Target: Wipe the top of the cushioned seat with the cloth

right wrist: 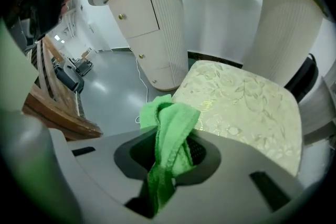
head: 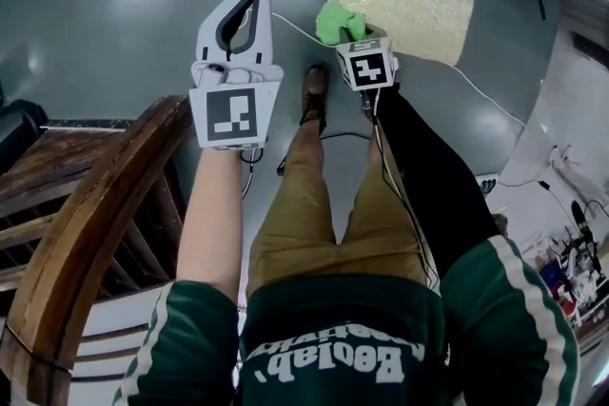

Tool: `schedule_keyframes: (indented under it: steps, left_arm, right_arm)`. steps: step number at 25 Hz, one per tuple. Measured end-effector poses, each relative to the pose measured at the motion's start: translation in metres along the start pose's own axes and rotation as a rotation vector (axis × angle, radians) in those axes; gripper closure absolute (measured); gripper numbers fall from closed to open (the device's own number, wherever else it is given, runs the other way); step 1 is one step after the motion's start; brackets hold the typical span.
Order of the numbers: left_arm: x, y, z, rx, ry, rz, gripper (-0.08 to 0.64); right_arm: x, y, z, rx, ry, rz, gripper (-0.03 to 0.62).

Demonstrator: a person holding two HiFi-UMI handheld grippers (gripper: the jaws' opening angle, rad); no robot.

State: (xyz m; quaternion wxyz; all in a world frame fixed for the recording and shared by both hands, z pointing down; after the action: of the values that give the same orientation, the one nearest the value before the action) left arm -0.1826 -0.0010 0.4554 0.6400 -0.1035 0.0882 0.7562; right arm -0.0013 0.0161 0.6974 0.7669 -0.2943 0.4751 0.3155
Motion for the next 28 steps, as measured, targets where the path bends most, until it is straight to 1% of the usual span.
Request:
schedule_keyframes:
  steps: [4,8,12,20,24,26,28]
  left_arm:
    - [-0.008,-0.015,0.000,-0.012,0.004,0.011,0.545]
    - [-0.020,-0.037,-0.011,-0.022,-0.006,0.027,0.545]
    - [-0.040,-0.065,-0.023,-0.034,-0.018,0.039,0.545]
    - [-0.092,-0.149,-0.039,-0.044,-0.023,0.092,0.545]
    - [-0.109,-0.182,-0.043,-0.046,-0.018,0.117,0.545]
    - [-0.118,-0.196,-0.045,-0.053,-0.017,0.130,0.545]
    - [-0.126,-0.210,-0.046,-0.058,-0.018,0.140,0.546]
  right_arm:
    - [0.003,-0.003,-0.001,0.031,-0.025,-0.005,0.512]
    - [0.013,-0.024,0.010,0.025,-0.023,0.007,0.513]
    - [0.028,-0.071,0.027,-0.026,-0.003,0.044,0.514]
    - [0.066,-0.193,0.083,-0.065,0.038,0.121,0.514]
    - [0.082,-0.229,0.104,-0.053,0.035,0.136,0.514]
    - [0.087,-0.246,0.114,-0.069,0.038,0.150,0.514]
    - [0.091,-0.264,0.127,-0.105,0.065,0.179,0.514]
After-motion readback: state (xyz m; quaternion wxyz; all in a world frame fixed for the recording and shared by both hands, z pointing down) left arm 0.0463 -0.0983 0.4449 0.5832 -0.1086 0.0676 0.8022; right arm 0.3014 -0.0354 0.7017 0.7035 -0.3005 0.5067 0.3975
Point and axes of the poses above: the fingertips, and each gripper's own axes: x backward along the fingers, y to its left, z out of its underside, the point moved 5 cm from there along x, backward along the fingers, and after that the axes turned 1 degree about x, right-handed, at the moved point
